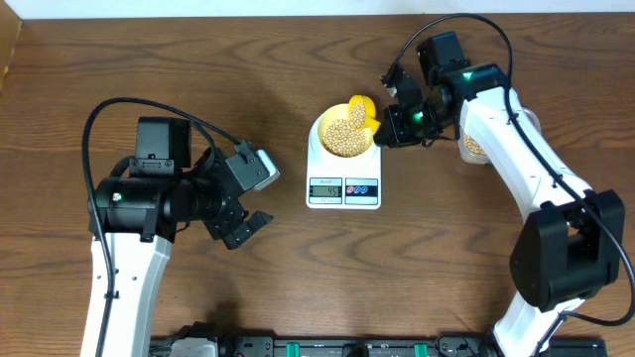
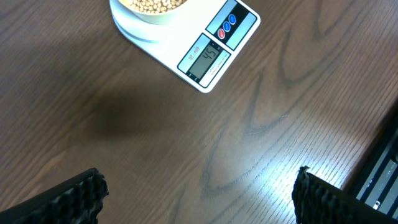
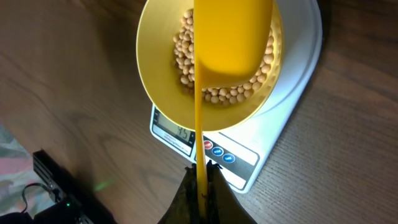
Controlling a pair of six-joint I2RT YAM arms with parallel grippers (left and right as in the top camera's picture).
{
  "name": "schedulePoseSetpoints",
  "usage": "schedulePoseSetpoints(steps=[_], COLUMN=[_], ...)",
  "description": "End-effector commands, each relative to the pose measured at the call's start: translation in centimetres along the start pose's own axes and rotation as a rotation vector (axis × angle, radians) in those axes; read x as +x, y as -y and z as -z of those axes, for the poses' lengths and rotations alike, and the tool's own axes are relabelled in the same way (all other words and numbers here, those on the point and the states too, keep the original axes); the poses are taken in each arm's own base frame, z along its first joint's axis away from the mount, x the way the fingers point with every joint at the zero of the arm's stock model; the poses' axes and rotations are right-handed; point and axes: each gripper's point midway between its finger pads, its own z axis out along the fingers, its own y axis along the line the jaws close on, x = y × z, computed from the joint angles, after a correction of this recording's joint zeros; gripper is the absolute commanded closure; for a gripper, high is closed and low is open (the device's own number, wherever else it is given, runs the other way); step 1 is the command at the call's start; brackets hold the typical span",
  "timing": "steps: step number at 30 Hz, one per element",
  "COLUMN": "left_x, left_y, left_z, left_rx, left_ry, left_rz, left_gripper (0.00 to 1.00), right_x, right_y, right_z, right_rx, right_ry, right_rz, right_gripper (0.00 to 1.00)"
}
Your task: Scoop item into bowl and weigh 50g on scale
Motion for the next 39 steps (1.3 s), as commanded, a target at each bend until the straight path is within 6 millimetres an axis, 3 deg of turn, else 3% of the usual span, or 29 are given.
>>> schedulePoseSetpoints(steps=[1, 19, 21, 25, 28, 39], left_x=[-0.2, -0.2, -0.2, -0.2, -0.2, -0.2], left_y=[-0.1, -0.1, -0.1, -0.1, -0.1, -0.1], left_z=[0.4, 0.4, 0.4, 0.4, 0.4, 0.4], left_rx=[-0.012, -0.013, -0.013, -0.013, -0.013, -0.013], left_ry=[0.007, 0.007, 0.007, 0.007, 0.007, 0.007], left_rz=[-0.012, -0.012, -0.012, -0.012, -0.012, -0.012], left_gripper=[0.02, 0.02, 0.02, 0.02, 0.02, 0.02], right_x=[-0.7, -0.7, -0.6, -1.5, -1.0, -1.1], right_y=[-0.9, -1.6, -0.4, -2.6, -1.2, -1.9], right_z=[1.1, 1.2, 1.1, 1.5, 1.3, 1.6], right_rx=[-0.018, -0.06, 0.013, -0.128, -0.043, -0.105], right_ry=[0.035, 0.038, 0.034, 0.069, 0.049, 0.053], right_rz=[0.023, 0.04, 0.033, 0.073, 0.053, 0.045], right_gripper=[0.99, 0.99, 0.99, 0.99, 0.99, 0.99])
